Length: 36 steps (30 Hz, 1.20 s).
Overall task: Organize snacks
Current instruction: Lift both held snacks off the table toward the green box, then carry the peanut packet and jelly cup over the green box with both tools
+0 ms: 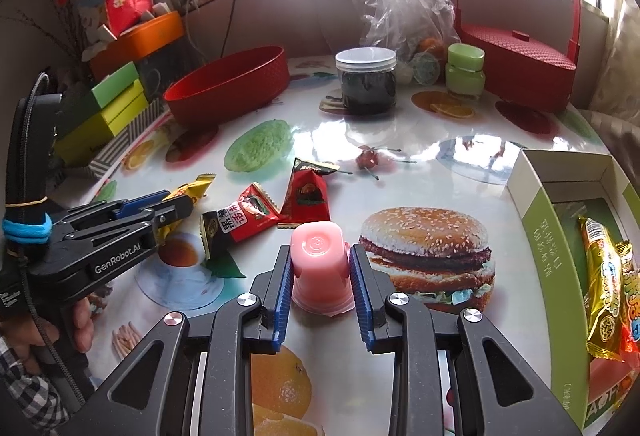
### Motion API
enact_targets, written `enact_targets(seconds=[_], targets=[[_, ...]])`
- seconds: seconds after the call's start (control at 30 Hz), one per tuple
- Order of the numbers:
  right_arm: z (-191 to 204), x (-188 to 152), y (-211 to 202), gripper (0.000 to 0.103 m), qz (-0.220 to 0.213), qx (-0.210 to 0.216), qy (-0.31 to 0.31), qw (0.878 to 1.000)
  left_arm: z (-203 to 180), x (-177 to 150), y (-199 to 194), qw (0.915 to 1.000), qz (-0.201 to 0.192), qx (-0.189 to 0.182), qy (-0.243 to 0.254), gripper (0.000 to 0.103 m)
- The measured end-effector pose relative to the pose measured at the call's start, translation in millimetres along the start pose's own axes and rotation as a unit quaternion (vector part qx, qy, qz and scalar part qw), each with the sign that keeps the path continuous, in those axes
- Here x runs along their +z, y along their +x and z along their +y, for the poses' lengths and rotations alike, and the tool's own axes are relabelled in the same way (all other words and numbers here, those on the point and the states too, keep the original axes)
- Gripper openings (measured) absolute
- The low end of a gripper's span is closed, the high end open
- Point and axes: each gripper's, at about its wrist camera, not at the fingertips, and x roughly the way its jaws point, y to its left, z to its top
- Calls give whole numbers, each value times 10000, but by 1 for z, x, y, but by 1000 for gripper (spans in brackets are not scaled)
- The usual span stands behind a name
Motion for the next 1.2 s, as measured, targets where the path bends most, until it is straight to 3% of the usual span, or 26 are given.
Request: enact_targets(seconds=[0.57, 1.2], targets=[[3, -3, -24, 27, -146, -5, -28, 9999, -12, -4, -37, 9995, -292, -66, 131, 25], [-22, -17, -72, 27, -421, -272, 210, 9985, -54, -1, -69, 9963, -581, -492, 391, 26]])
